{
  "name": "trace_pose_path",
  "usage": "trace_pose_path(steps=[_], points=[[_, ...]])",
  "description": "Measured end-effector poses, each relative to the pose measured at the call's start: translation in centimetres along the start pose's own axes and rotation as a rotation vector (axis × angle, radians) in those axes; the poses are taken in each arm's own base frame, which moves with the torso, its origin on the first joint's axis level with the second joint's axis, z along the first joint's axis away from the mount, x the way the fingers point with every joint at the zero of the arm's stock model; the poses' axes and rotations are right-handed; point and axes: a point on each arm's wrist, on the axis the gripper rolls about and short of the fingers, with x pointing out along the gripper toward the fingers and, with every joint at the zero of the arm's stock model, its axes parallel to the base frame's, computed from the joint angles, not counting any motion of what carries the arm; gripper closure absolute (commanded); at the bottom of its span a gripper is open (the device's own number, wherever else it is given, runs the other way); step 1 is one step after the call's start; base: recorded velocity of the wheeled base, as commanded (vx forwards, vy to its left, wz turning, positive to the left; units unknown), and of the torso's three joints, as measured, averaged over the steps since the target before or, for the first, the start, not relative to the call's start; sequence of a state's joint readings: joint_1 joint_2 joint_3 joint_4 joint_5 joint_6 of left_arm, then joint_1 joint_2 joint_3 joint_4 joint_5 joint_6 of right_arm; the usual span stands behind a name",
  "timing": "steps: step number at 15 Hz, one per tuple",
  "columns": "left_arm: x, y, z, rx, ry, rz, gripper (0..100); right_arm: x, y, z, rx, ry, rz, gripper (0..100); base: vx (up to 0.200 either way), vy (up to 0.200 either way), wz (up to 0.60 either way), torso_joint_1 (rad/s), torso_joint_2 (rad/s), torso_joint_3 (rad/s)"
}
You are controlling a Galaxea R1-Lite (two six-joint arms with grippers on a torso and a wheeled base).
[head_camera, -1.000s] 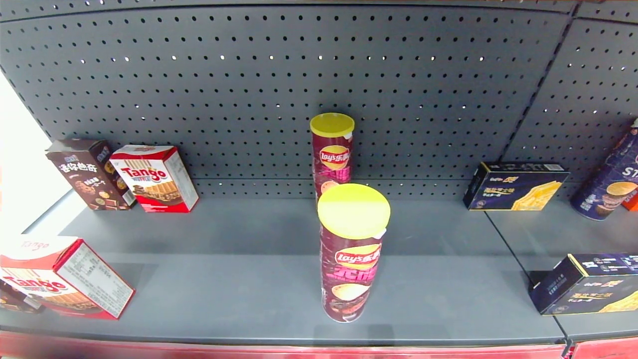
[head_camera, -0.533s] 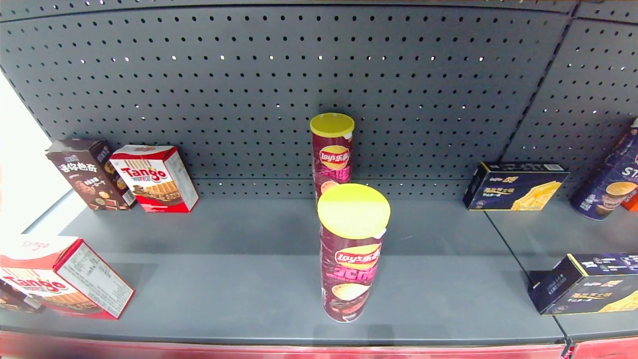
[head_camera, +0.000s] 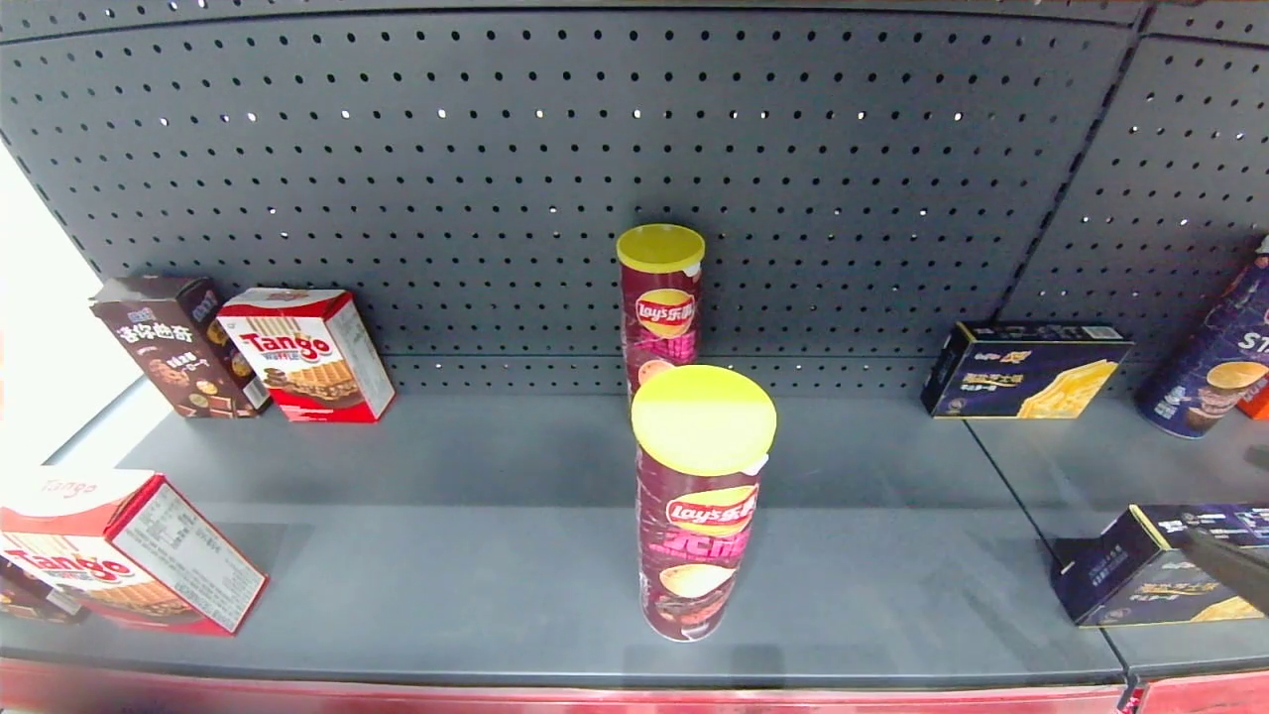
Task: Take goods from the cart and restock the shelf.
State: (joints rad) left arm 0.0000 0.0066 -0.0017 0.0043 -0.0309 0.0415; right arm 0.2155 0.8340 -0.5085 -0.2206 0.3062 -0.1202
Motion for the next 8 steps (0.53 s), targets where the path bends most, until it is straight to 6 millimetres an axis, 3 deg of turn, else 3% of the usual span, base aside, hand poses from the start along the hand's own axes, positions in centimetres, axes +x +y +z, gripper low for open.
trace_pose_path(steps=[3, 8], points=[[0.0, 0.0, 0.0, 0.000, 0.001, -0.003, 0, 4.5, 0.6, 0.3, -0.018, 0.077, 0.158, 0, 0.000, 0.000, 0.00, 0.000, 0.00, 0.000], [0.0, 0.0, 0.0, -0.001, 0.000, -0.006, 0, 8.7, 2.0, -1.6, -0.031, 0.223, 0.262, 0, 0.000, 0.000, 0.00, 0.000, 0.00, 0.000]])
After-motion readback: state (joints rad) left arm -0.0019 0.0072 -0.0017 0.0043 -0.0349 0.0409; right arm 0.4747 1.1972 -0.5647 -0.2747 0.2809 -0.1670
